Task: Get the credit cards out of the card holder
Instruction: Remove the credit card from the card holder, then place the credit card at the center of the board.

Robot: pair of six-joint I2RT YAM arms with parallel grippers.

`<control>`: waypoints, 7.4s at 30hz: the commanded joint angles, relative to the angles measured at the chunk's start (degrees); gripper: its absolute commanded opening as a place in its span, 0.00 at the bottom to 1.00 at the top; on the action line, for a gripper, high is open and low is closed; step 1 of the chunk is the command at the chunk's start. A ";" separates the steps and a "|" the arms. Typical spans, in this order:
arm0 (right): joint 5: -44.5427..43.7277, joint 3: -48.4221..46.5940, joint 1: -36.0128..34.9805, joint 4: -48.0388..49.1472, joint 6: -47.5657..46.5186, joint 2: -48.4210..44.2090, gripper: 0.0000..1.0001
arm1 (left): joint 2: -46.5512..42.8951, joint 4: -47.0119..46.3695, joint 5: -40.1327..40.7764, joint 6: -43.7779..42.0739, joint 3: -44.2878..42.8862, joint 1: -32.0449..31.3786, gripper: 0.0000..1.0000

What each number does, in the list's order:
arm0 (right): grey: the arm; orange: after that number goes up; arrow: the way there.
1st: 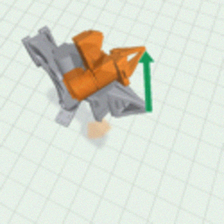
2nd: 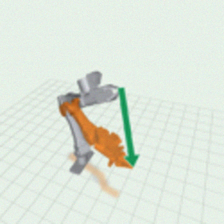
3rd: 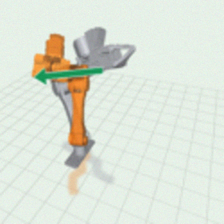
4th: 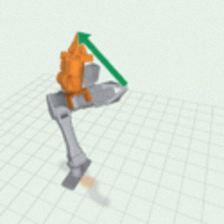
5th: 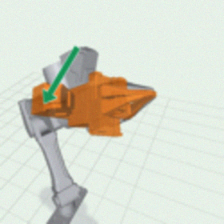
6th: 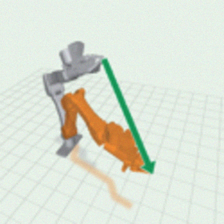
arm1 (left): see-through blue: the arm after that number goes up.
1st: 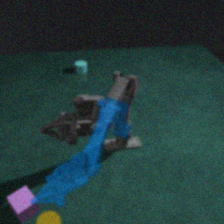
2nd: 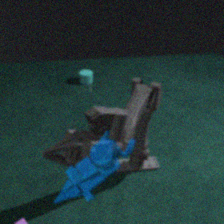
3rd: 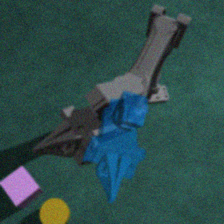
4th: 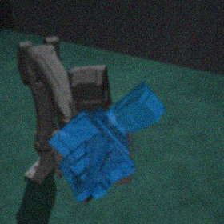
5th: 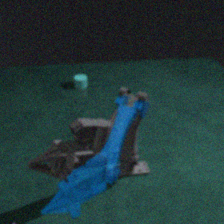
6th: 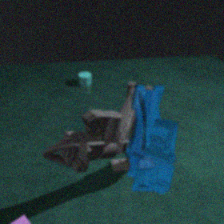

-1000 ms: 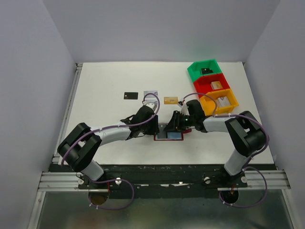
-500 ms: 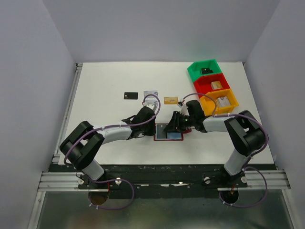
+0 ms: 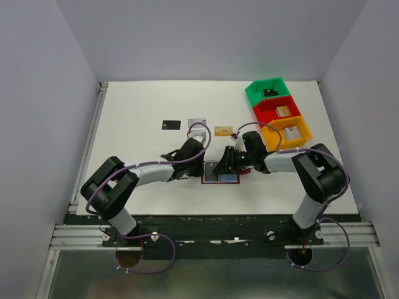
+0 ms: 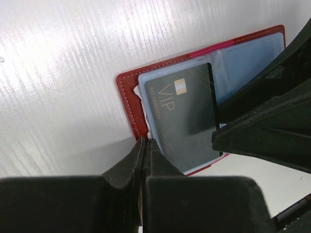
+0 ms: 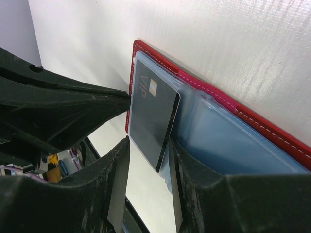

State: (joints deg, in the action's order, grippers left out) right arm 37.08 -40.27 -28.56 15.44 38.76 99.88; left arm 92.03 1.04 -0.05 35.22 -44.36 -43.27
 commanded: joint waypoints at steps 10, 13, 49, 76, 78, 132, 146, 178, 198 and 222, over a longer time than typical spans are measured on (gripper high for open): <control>0.62 1.07 -0.53 4.94 0.61 3.39 0.45 | 2.89 1.34 -1.61 -0.42 -0.20 -0.33 0.01; 2.02 2.12 -0.53 9.33 2.54 4.53 0.45 | 3.16 1.07 -2.05 -0.33 -0.20 -0.41 0.00; 12.76 3.71 -1.68 27.71 9.93 10.78 0.41 | 3.07 -3.59 -4.60 -0.68 0.94 -1.21 0.00; 3.97 3.71 -1.59 6.88 1.49 -1.00 0.36 | 6.41 4.41 -0.82 1.78 -1.61 -0.77 0.00; 3.79 3.88 -1.59 6.71 1.40 -1.52 0.35 | 6.50 4.50 -0.82 1.87 -1.61 -0.77 0.00; -1.04 7.31 1.05 -0.50 -1.76 -8.21 0.25 | 7.64 4.59 -0.56 3.36 -0.20 0.64 0.00; -2.71 8.63 1.92 -1.99 -2.02 -10.05 0.23 | 7.64 4.23 -0.56 3.80 0.50 0.73 0.00; -7.02 8.63 4.21 -13.32 -4.31 -18.75 0.00 | 4.57 4.06 -0.39 3.45 2.26 0.73 0.00; -2.31 2.65 4.30 -26.28 -13.10 -36.93 0.00 | -24.77 -0.67 -5.64 -2.52 5.24 0.11 0.76; 23.56 1.77 1.05 -12.55 -9.76 -37.30 0.00 | -36.66 -27.76 -42.56 -2.53 14.57 5.12 0.64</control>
State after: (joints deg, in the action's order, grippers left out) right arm 56.77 -37.34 -26.55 0.58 29.06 62.74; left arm 53.89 -22.02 -35.00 31.81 -28.21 -38.87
